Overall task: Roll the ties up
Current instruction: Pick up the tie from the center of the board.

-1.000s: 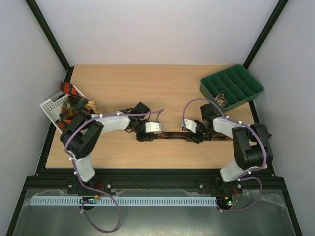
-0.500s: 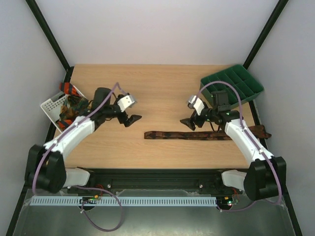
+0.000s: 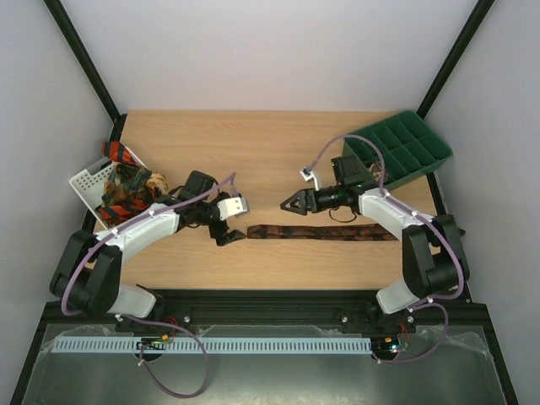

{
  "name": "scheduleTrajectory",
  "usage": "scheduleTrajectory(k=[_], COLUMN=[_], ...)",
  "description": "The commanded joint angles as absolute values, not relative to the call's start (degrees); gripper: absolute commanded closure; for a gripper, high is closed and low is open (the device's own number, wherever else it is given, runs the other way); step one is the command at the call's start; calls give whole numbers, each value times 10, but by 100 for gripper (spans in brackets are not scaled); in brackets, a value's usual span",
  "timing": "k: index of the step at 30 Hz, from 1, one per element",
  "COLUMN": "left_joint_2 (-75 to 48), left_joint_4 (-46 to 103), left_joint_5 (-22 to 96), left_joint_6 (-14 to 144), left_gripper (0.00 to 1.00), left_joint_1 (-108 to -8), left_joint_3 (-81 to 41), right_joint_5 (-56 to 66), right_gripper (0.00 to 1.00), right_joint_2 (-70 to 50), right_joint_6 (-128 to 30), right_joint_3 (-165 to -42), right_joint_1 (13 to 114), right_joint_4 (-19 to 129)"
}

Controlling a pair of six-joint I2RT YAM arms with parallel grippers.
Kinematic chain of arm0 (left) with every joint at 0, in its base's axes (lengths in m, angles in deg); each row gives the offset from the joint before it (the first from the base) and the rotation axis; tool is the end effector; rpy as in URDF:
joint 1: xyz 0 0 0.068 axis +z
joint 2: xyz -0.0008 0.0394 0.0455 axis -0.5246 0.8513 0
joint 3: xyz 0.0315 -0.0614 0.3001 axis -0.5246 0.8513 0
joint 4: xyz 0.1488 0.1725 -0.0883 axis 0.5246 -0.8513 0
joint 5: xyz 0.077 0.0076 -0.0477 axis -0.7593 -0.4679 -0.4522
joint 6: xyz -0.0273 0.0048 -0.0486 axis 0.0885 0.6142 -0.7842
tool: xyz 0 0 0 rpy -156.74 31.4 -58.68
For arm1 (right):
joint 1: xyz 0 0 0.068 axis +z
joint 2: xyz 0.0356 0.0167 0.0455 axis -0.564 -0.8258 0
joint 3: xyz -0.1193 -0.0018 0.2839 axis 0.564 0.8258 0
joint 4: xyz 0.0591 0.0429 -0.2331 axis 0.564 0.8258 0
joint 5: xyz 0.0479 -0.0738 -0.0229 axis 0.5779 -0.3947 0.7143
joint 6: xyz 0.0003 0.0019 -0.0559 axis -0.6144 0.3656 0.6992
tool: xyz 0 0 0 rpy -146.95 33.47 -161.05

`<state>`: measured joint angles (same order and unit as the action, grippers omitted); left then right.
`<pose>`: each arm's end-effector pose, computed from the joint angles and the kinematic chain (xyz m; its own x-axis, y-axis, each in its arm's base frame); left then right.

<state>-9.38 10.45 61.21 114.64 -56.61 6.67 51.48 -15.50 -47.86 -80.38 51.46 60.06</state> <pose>0.2227 -0.1267 0.2493 -0.1254 0.6361 -0.7613 0.9569 0.2802 0.0766 0.2755 0.1175 0.2748 -0.6842 -0.1484 -0.7140 -0.7030 0.3948 0.5916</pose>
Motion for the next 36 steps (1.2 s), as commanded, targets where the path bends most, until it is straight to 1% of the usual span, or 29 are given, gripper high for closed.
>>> scheduleTrajectory(k=[1,4,6,8,9,16,21,24,26,29,32,33,36], left_joint_2=[-62,-31,-10,7,12,43,59,71,78,88,101,105,103], left_joint_4=[95,104,105,107,107,116,125,115,111,106,95,89,90], left_joint_5=[552,527,520,518,517,502,492,494,494,497,499,501,509], left_joint_6=[1194,1203,1212,1214,1214,1220,1213,1217,1217,1224,1232,1236,1236], left_gripper=[1,1,2,7,9,19,30,38,41,48,57,59,59], left_joint_1=[-612,-639,-647,-651,-652,-653,-653,-656,-657,-658,-658,-657,-658], left_joint_3=[74,71,65,59,57,44,35,23,17,14,8,6,9], right_joint_5=[536,521,503,483,478,468,458,448,449,456,472,477,484], right_gripper=[31,59,81,96,98,99,99,99,99,99,99,99,99], right_joint_2=[-195,-233,-258,-272,-278,-315,-352,-372,-376,-385,-380,-372,-328], right_joint_6=[-603,-631,-633,-631,-630,-638,-626,-617,-625,-634,-635,-635,-647], right_joint_3=[-781,-777,-778,-779,-780,-796,-796,-801,-796,-791,-786,-786,-781], right_joint_1=[555,562,564,572,576,590,607,607,607,607,607,607,607], right_joint_4=[562,560,564,570,569,561,567,571,562,562,568,569,551])
